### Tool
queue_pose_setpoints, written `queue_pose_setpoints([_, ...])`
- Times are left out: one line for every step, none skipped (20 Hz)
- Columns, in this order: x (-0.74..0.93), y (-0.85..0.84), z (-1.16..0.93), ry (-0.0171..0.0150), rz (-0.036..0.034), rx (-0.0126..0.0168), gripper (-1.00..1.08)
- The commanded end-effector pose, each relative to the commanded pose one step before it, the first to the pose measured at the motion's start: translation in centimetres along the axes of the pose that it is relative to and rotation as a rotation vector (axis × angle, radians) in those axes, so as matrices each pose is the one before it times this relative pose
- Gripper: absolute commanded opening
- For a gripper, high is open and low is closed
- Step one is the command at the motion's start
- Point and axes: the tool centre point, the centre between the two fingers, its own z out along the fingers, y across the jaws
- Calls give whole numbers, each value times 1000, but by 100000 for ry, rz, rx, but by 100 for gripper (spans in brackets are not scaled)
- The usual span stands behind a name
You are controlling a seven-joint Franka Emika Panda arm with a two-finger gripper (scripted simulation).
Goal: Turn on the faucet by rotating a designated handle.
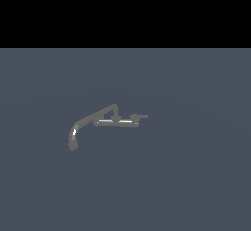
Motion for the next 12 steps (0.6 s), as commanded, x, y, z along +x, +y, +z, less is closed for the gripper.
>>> queue_pose_setpoints([0,1,0,0,0,0,-100])
queue_pose_setpoints([8,-5,16,1,69,-2,-100])
queue_pose_setpoints([25,-25,48,-1,169,1,-100])
queue_pose_setpoints([42,-36,80,-1,301,0,-100])
queue_pose_setpoints([59,-51,111,-2,420,1,-100])
queue_pose_setpoints([76,-64,143,-2,544,1,-100])
queue_pose_setpoints([93,-80,175,-2,662,1,-100])
queue_pose_setpoints([110,-94,207,-3,784,1,-100])
queue_pose_setpoints([128,-109,240,-3,906,2,-100])
queue_pose_setpoints([145,-124,272,-4,1027,2,-100])
queue_pose_setpoints([162,-138,304,-4,1149,2,-100])
queue_pose_setpoints([180,-153,337,-5,1273,2,-100])
